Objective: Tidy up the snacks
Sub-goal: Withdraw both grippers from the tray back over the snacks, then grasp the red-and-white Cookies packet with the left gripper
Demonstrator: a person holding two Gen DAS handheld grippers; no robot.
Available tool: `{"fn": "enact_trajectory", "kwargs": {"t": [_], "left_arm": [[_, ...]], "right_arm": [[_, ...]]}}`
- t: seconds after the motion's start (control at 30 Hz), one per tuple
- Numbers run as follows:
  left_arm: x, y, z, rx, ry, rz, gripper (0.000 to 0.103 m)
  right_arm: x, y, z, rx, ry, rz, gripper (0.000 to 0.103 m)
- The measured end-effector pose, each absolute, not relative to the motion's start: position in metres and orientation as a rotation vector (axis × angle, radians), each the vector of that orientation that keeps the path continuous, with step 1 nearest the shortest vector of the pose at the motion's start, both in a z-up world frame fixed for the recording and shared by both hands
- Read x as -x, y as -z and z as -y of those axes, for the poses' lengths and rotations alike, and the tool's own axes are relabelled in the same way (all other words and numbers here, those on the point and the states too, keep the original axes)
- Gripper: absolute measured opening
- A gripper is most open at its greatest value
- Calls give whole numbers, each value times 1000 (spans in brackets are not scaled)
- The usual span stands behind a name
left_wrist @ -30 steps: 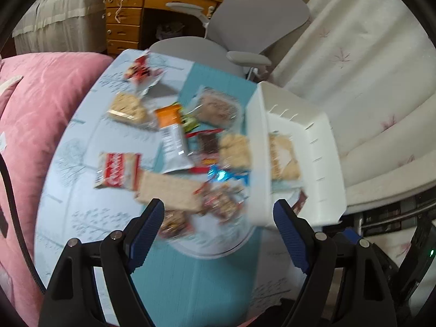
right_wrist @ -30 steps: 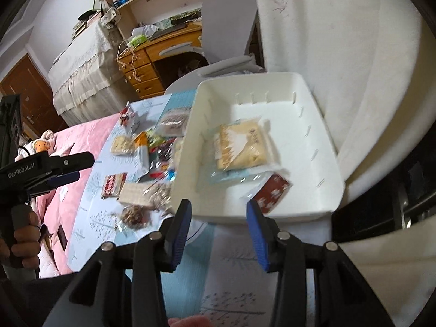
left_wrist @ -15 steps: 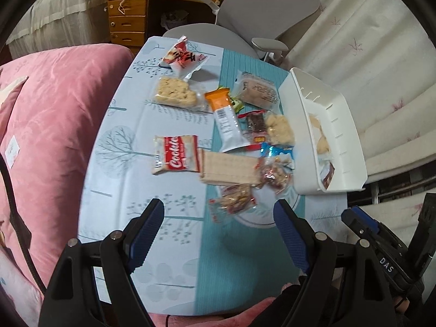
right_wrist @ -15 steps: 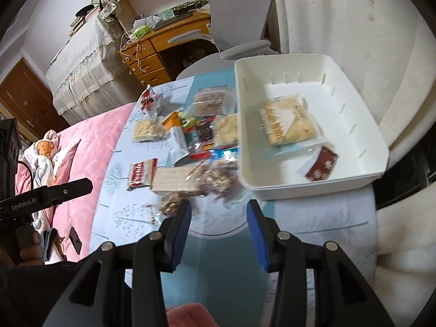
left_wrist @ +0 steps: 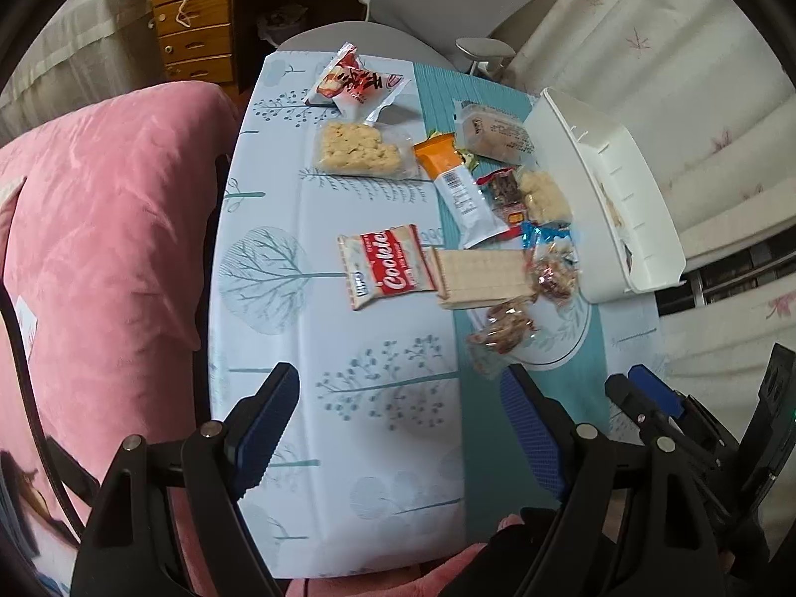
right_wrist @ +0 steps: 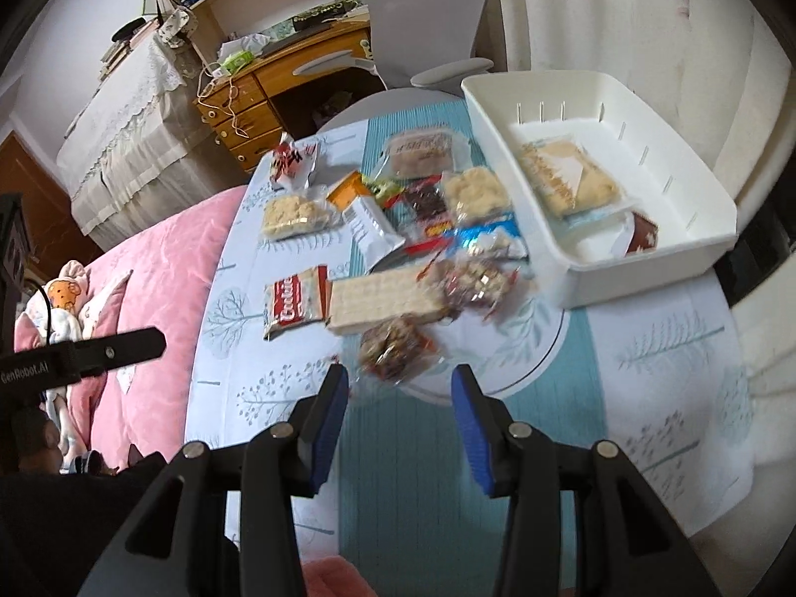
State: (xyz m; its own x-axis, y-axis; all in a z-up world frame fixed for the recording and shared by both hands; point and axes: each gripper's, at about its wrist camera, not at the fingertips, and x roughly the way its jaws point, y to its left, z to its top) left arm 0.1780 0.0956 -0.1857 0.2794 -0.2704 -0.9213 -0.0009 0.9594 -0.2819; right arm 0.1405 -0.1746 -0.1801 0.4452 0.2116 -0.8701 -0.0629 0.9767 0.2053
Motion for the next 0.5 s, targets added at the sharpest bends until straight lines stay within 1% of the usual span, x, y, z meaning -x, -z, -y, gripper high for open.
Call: {"fn": "enact_trajectory", "kwargs": {"t": [0.13,0.27,0.33,0.5], "left_arm": [[-182,192,-106,221,203,-1289,82],[-187,201,-111,231,217,-1324,82],[-189,206,-111,243,220,-1340,82],[-199,222,-110,273,208,-1387,84]], "right_arm": [[-130,188,158,-135,-152,-1096,55],[-121,192,141,-63,-139,-1094,60],[-118,192,133,-6,-145,-1084,66],[-117,200,119,88,-179,-1093,69]]}}
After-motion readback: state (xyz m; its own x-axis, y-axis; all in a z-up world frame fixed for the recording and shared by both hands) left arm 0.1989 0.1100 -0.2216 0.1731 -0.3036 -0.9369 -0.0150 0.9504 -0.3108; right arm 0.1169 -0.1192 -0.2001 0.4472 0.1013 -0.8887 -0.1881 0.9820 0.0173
